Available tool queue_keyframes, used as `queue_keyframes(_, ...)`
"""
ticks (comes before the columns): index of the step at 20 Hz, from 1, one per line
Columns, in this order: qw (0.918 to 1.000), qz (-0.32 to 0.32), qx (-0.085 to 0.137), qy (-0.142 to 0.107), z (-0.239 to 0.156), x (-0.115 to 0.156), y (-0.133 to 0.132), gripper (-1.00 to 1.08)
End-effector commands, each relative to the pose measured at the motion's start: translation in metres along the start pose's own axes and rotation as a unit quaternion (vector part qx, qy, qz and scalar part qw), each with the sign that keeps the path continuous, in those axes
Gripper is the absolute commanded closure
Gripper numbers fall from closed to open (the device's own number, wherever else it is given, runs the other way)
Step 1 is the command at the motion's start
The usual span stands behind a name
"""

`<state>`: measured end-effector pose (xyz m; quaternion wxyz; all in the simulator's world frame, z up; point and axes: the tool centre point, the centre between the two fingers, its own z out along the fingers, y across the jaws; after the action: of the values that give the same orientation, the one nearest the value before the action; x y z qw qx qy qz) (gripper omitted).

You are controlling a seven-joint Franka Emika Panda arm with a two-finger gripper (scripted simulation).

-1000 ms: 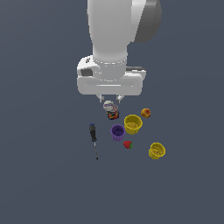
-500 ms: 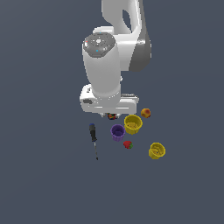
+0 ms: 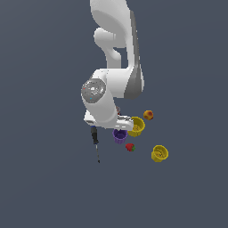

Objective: Pick up a designated object from a clutter of objects.

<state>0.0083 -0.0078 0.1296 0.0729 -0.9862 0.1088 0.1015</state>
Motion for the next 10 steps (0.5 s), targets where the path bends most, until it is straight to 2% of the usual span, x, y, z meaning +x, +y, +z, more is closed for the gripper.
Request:
queue_keyframes(1, 0.9999, 0.01, 0.006, -0.008, 0.015, 0.001, 0.003, -0.2)
queue_keyframes(10, 0.9996, 0.019, 0.011, -0.017, 0.03, 0.001, 0.006, -0.2)
